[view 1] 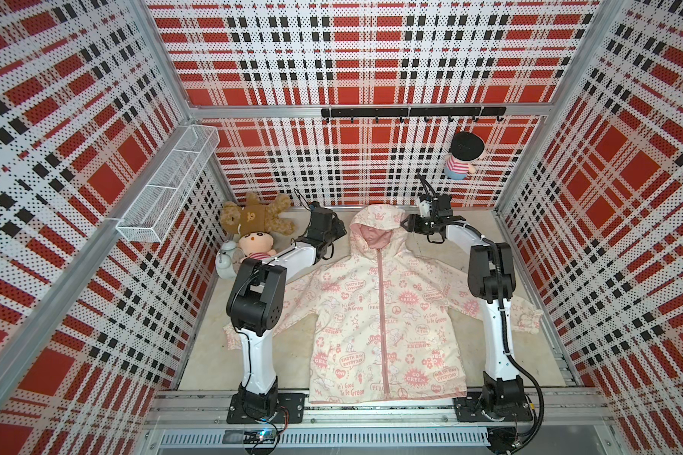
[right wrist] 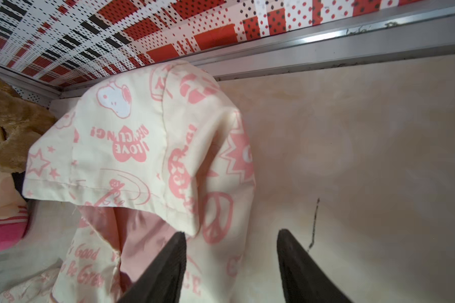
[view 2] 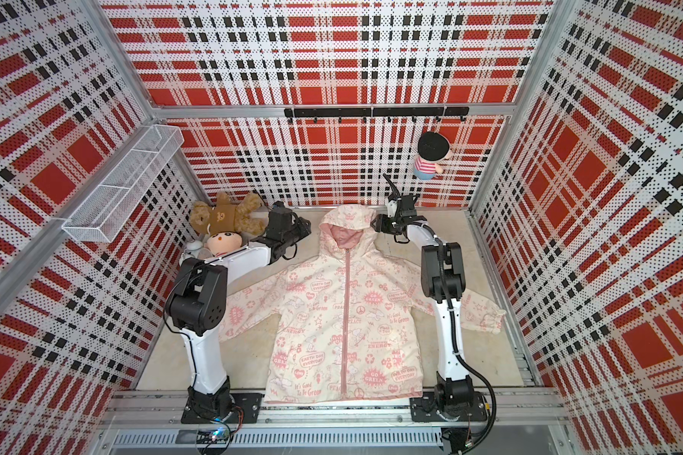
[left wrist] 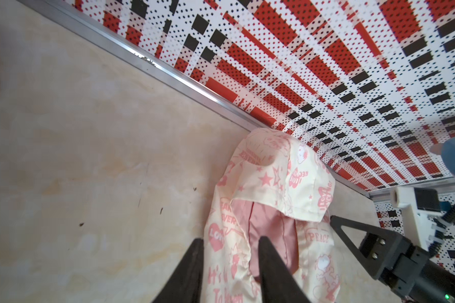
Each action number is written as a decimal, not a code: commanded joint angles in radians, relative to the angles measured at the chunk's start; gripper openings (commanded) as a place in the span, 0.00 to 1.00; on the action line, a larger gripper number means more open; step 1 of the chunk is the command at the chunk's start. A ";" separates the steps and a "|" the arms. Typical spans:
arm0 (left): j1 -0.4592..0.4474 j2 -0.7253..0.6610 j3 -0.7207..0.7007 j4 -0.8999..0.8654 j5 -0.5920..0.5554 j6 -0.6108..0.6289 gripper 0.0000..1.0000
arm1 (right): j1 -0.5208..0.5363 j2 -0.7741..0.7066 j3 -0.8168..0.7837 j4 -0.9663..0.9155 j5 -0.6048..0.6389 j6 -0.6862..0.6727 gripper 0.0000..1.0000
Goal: Unzip the jacket
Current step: Flatten out the jacket at the center of the board.
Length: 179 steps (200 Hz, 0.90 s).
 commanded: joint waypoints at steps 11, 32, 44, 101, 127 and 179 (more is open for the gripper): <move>-0.013 0.135 0.164 -0.055 0.038 0.024 0.32 | 0.011 -0.114 0.013 -0.010 -0.051 -0.023 0.56; -0.020 0.241 0.308 -0.108 0.070 0.015 0.26 | 0.029 -0.121 0.011 -0.029 -0.062 -0.028 0.54; -0.023 0.295 0.374 -0.128 0.080 -0.005 0.23 | 0.040 -0.127 0.002 -0.036 -0.068 -0.031 0.53; -0.060 0.586 0.733 -0.182 0.182 -0.113 0.16 | 0.094 -0.159 -0.073 -0.033 -0.062 -0.050 0.55; -0.087 0.688 0.863 -0.152 0.255 -0.181 0.12 | 0.093 -0.193 -0.150 0.000 -0.020 -0.029 0.53; -0.048 0.491 0.573 -0.076 0.118 -0.180 0.11 | 0.078 -0.208 -0.166 -0.033 0.040 -0.034 0.52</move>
